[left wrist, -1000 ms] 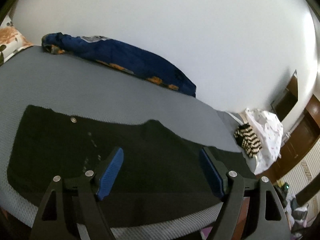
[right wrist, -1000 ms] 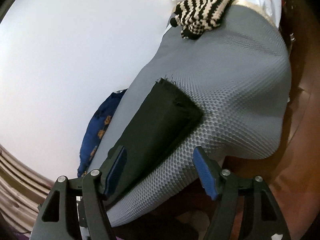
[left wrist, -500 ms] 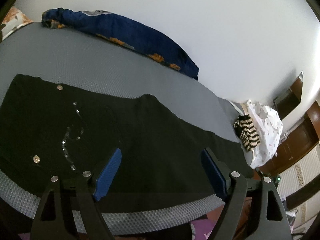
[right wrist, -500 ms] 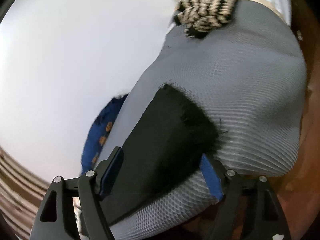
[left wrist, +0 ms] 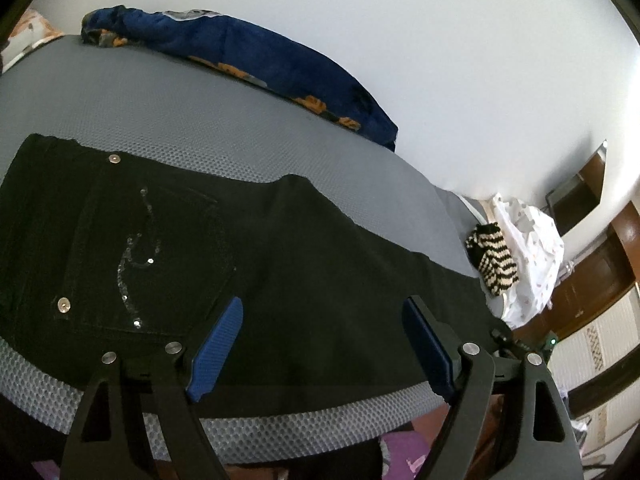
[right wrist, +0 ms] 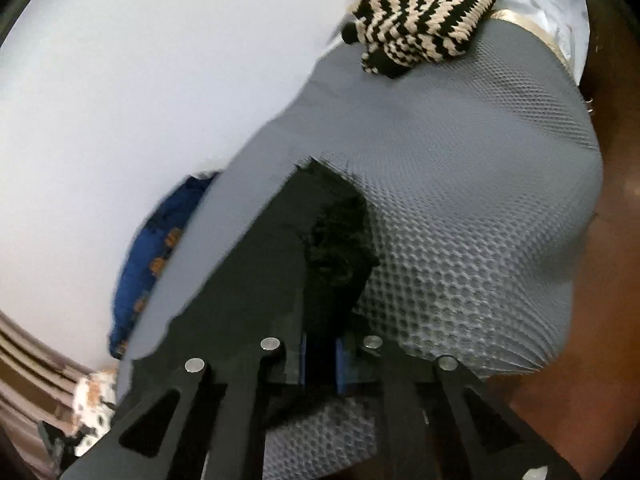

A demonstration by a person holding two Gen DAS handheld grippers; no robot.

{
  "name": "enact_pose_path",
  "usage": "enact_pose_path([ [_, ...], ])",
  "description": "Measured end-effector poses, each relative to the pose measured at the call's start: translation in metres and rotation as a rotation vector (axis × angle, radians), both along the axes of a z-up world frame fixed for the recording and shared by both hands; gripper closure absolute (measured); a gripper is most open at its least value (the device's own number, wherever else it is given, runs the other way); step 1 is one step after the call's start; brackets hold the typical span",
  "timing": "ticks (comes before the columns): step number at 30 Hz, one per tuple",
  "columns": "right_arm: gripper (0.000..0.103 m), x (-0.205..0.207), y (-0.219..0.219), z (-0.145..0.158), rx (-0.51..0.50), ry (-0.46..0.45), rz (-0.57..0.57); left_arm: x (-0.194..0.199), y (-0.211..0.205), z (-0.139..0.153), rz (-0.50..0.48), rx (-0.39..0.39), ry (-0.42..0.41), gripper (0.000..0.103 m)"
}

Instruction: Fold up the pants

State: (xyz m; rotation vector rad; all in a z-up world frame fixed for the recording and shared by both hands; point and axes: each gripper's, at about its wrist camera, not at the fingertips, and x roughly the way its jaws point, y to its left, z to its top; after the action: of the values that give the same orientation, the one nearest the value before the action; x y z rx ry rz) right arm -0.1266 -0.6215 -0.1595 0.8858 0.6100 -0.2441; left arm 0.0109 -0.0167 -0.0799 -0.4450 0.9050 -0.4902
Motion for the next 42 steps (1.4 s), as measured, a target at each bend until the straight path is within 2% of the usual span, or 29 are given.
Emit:
enact_pose_path([
  [3, 0.095, 0.000, 0.000, 0.008, 0.023, -0.021, -0.011, 0.000, 0.006, 0.002, 0.009, -0.010, -0.009, 0.021],
  [9, 0.095, 0.025, 0.045, 0.066, -0.097, -0.083, 0.101, -0.005, 0.024, 0.010, 0.023, -0.032, -0.035, 0.021],
  [13, 0.095, 0.060, 0.100, 0.100, -0.144, -0.126, 0.240, -0.009, 0.039, 0.013, 0.038, -0.053, -0.043, 0.021],
  [17, 0.095, 0.094, 0.169, 0.115, -0.142, -0.159, 0.399, -0.011, 0.055, 0.015, 0.056, -0.062, -0.050, 0.021],
  [21, 0.095, 0.121, 0.242, 0.108, -0.109, -0.167, 0.547, -0.012, 0.071, 0.014, 0.076, -0.081, -0.045, 0.021],
  [25, 0.095, 0.140, 0.306, 0.076, -0.044, -0.119, 0.671, -0.013, 0.084, 0.011, 0.087, -0.088, -0.041, 0.021],
  [29, 0.095, 0.143, 0.352, 0.052, -0.029, -0.061, 0.760, -0.014, 0.091, 0.002, 0.097, -0.099, -0.016, 0.017],
  [34, 0.094, 0.144, 0.369, 0.034, -0.014, -0.015, 0.779, -0.017, 0.094, -0.003, 0.102, -0.113, 0.002, 0.017],
  [42, 0.094, 0.142, 0.371, 0.056, -0.081, -0.068, 0.767, -0.017, 0.092, -0.006, 0.096, -0.103, 0.009, 0.017],
])
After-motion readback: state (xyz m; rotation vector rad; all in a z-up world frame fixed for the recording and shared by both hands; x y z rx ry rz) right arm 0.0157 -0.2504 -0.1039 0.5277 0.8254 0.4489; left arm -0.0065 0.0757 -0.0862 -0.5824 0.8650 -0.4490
